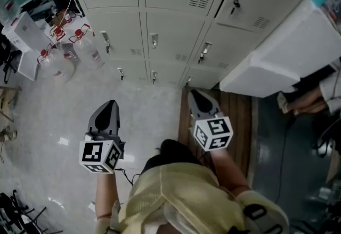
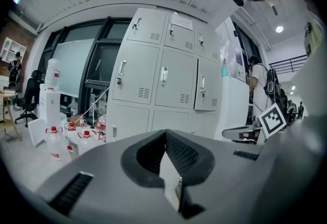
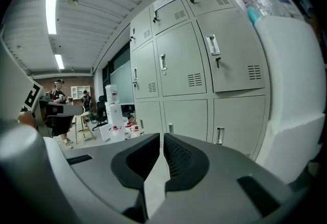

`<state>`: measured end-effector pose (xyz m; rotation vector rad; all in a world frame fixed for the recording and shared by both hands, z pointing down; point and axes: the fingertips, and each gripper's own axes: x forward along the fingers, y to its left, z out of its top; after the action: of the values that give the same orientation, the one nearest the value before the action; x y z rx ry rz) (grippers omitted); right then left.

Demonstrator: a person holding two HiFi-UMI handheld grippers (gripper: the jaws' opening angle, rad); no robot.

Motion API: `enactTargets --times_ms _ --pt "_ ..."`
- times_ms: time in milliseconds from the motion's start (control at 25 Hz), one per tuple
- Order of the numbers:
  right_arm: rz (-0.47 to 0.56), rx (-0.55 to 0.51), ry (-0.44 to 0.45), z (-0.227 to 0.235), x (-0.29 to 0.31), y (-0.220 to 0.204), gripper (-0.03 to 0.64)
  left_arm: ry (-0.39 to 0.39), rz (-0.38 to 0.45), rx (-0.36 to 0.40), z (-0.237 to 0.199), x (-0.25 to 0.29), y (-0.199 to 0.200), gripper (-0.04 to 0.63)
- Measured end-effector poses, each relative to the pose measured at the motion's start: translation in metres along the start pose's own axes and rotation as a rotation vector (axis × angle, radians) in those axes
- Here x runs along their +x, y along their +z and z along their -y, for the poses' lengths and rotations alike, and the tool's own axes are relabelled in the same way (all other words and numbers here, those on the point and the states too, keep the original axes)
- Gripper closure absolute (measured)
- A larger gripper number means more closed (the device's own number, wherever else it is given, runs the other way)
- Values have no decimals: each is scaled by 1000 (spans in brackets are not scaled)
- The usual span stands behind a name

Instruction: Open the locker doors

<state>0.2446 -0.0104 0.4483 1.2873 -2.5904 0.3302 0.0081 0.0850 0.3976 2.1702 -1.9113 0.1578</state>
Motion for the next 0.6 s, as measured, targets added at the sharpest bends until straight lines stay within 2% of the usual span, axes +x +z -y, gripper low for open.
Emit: enactTargets --times_ms 320,440,600 --pt "-11 15 -75 7 9 -10 609 -73 -56 17 -2 21 -26 592" --pt "-14 31 -92 21 21 -15 563 -99 -65 1 1 37 -30 592" --pt "-18 38 -113 49 44 -18 534 -127 -69 -30 6 75 -32 592"
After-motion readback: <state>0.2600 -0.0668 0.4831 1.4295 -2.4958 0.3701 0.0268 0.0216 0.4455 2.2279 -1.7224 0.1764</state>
